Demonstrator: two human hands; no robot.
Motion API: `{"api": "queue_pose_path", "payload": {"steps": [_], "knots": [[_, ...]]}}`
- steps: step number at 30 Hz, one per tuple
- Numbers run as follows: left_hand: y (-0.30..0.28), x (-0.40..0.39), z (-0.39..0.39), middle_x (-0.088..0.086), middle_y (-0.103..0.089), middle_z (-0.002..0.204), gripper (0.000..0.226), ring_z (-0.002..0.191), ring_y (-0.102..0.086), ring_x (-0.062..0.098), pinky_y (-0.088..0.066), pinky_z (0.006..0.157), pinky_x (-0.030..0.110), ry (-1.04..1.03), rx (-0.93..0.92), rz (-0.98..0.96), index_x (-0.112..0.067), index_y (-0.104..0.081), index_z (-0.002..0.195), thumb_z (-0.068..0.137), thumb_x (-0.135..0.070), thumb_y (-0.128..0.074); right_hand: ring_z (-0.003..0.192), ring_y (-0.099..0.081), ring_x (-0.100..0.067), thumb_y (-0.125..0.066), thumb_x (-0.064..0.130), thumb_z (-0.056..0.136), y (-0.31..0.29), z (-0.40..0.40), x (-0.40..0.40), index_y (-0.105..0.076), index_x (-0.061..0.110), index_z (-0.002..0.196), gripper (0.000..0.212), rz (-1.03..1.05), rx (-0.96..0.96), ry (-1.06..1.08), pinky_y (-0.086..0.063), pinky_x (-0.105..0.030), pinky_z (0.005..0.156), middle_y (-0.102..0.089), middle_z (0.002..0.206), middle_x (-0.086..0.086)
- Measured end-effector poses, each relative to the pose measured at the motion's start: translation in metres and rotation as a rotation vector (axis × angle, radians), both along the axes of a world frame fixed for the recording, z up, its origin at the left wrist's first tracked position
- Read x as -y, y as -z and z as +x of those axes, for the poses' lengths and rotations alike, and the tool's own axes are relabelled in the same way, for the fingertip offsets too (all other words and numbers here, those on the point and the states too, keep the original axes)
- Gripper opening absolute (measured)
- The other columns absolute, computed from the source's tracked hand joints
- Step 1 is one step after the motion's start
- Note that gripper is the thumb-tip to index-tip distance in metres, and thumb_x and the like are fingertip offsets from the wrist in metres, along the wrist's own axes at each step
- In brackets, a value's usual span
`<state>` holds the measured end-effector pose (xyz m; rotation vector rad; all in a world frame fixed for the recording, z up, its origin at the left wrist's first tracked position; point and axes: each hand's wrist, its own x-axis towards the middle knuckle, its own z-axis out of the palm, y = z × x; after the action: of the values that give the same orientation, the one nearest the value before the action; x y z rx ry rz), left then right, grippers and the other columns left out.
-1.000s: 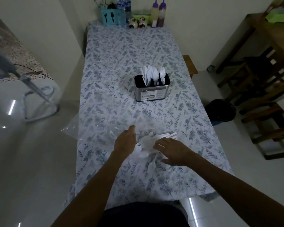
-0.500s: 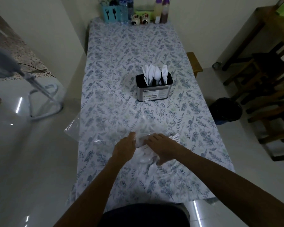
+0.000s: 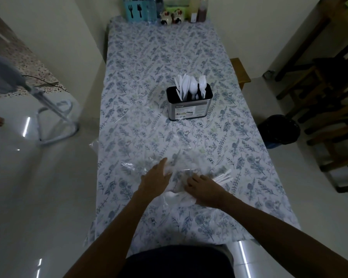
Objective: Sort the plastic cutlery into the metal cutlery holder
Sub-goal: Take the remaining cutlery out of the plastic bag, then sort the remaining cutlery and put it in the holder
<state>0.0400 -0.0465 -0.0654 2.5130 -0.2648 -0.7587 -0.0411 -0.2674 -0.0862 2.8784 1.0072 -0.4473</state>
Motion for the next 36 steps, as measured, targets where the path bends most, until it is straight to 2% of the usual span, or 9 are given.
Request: {"api": "queue_pose_path", "payload": {"steps": [6,9,14,16,18,21,25,32,36], "knots": [[-0.004,-0.016,0.007,0.009,-0.006,0.170,0.112,0.156,-0.012,0.034,-0.016,0.120,0.066,-0.018,-0.141,0.032,-0.040,-0.012,0.159,0.069,-0.092,-0.053,0.092,-0.065,-0.024,-0.080,0.056,0.062,0.004,-0.013,0.017,-0.065,0.012,0.105,0.064,0.071,0.039,0.084,-0.057,-0.033,0.072,-0.069,0.103,-0.007],[0.004,-0.038,0.020,0.004,0.006,0.171,0.122,0.157,0.002,0.033,-0.005,0.119,0.070,0.054,-0.155,0.095,-0.045,-0.012,0.158,0.056,-0.104,-0.044,0.092,-0.069,-0.028,-0.078,0.047,0.064,0.005,-0.023,0.029,-0.066,0.009,0.105,0.058,0.092,0.050,0.246,-0.060,-0.036,0.071,-0.070,0.102,-0.010],[0.003,-0.075,0.040,0.007,-0.017,0.169,0.121,0.156,-0.007,0.031,-0.009,0.123,0.063,-0.217,-0.244,-0.042,-0.024,-0.034,0.155,0.064,-0.102,-0.030,0.089,-0.069,-0.027,-0.069,0.041,0.077,0.004,-0.041,0.055,-0.060,0.011,0.118,0.051,0.242,0.072,0.653,-0.058,-0.034,0.065,-0.069,0.108,-0.010],[0.001,-0.081,0.041,0.009,-0.025,0.166,0.106,0.154,-0.015,0.033,-0.012,0.123,0.063,-0.232,-0.225,-0.027,-0.018,-0.045,0.149,0.074,-0.093,-0.039,0.089,-0.067,-0.026,-0.079,0.036,0.076,0.004,-0.049,0.060,-0.060,0.010,0.122,0.056,0.266,0.058,0.890,-0.058,-0.034,0.062,-0.068,0.107,-0.010],[0.005,-0.087,0.030,0.007,-0.017,0.168,0.066,0.155,-0.010,0.031,-0.008,0.122,0.066,-0.063,-0.129,0.116,-0.021,-0.062,0.126,0.086,-0.073,-0.055,0.095,-0.064,-0.028,-0.080,0.037,0.077,0.001,-0.050,0.056,-0.055,0.009,0.124,0.060,0.253,0.020,1.107,-0.058,-0.038,0.068,-0.066,0.111,-0.013],[0.015,-0.100,0.005,-0.003,0.005,0.170,0.042,0.157,0.007,0.028,-0.005,0.117,0.071,0.178,-0.018,0.165,-0.029,-0.057,0.092,0.075,-0.061,-0.078,0.107,-0.059,-0.029,-0.068,0.044,0.089,-0.005,-0.036,0.038,-0.044,0.005,0.131,0.062,0.276,-0.063,1.271,-0.056,-0.042,0.082,-0.058,0.121,-0.014],[0.023,-0.115,-0.015,-0.010,0.009,0.170,0.050,0.156,0.016,0.018,-0.005,0.117,0.068,0.225,0.024,0.114,-0.034,-0.051,0.098,0.068,-0.058,-0.082,0.119,-0.056,-0.029,-0.059,0.044,0.095,-0.010,-0.012,0.011,-0.029,0.004,0.145,0.071,0.289,-0.128,1.298,-0.054,-0.041,0.095,-0.051,0.135,-0.016],[0.018,-0.133,-0.020,-0.017,0.006,0.169,0.066,0.155,0.017,0.010,-0.006,0.118,0.065,0.255,0.009,0.104,-0.040,-0.049,0.111,0.060,-0.060,-0.084,0.122,-0.055,-0.031,-0.055,0.056,0.094,-0.011,0.005,-0.018,-0.020,0.004,0.149,0.083,0.209,-0.141,1.235,-0.055,-0.042,0.090,-0.044,0.139,-0.017],[0.020,-0.132,-0.012,-0.013,0.003,0.170,0.069,0.156,0.013,0.015,-0.012,0.118,0.062,0.288,0.031,0.126,-0.040,-0.050,0.111,0.056,-0.061,-0.086,0.109,-0.061,-0.031,-0.059,0.065,0.086,-0.015,0.001,-0.012,-0.034,0.010,0.138,0.080,0.275,-0.117,1.216,-0.057,-0.043,0.084,-0.052,0.125,-0.014]]}}
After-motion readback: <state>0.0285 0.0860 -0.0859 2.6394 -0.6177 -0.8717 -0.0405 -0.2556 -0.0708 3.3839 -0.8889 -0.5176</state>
